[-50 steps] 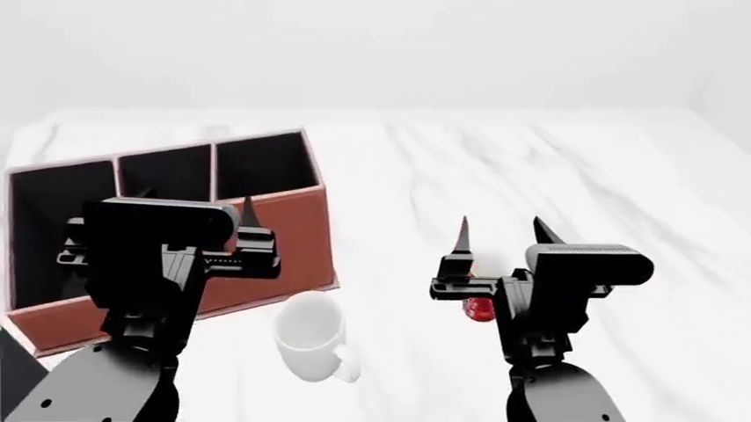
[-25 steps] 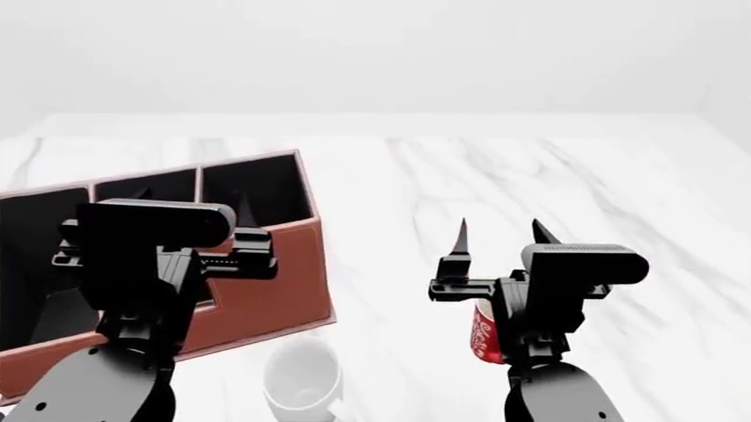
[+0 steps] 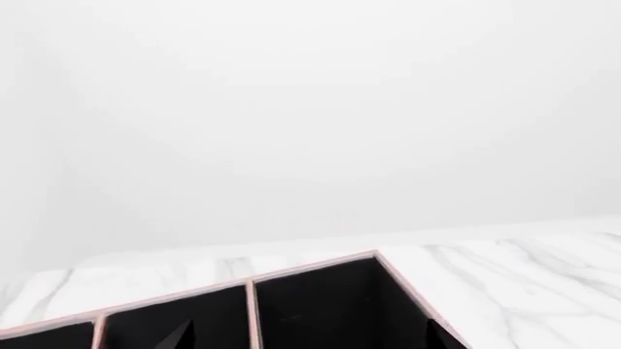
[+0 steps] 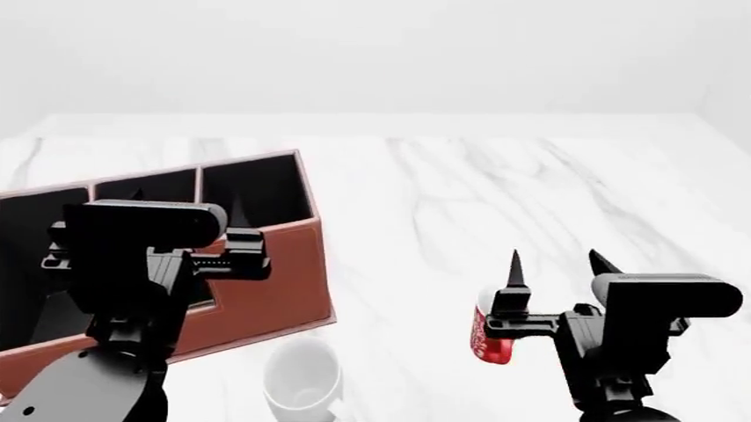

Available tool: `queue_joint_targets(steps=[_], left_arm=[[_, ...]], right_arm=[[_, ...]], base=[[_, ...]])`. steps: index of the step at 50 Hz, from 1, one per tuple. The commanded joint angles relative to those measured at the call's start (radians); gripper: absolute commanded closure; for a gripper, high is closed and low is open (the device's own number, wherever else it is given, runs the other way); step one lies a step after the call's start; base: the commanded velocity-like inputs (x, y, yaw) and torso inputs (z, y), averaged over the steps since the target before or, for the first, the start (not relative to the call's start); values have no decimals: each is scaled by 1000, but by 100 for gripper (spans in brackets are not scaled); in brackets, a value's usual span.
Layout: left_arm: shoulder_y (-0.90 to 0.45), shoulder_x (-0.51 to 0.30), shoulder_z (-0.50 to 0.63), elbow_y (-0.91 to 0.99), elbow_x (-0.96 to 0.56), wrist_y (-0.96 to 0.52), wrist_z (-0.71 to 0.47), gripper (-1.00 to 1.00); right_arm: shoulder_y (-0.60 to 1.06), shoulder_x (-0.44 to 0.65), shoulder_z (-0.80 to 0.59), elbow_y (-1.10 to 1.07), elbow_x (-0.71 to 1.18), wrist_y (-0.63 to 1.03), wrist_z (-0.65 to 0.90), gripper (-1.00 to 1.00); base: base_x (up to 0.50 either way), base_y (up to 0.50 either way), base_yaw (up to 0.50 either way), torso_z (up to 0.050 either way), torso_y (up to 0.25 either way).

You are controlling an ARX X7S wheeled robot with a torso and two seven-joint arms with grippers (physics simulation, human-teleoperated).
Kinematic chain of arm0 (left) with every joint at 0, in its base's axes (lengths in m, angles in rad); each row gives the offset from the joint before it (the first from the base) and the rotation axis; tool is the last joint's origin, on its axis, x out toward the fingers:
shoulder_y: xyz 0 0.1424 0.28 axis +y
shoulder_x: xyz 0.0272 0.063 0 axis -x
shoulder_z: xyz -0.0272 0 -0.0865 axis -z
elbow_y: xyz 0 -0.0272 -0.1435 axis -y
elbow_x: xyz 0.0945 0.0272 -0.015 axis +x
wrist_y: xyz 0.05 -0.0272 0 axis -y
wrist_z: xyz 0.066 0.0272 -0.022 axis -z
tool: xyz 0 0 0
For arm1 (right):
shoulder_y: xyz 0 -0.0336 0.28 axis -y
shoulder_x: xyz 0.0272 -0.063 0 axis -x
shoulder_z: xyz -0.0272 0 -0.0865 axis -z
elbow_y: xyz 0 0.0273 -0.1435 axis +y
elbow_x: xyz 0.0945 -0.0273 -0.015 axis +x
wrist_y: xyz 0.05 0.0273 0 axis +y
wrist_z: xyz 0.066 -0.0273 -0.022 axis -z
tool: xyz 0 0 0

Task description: Pick up the red mug and place it to the right of the caddy.

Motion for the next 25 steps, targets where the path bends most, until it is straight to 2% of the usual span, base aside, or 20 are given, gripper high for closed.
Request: queue_joint_targets(steps=[1,13,25], left_arm=[[1,-2,-10,11,-9,-12,-8,-100],[7,-6,-10,1,-11,-2,-13,-100],[11,-10,-8,-14,-13,15,-16,-100]], right_arm=[[-161,92,111,-36,63,29,-71,-100],[-246,104,121,42,50,-54,-118,-100],[-269,118,48,94,10,-86,-144,-100]], base=[[0,0,0,0,0],[0,0,0,0,0],[0,0,0,0,0]])
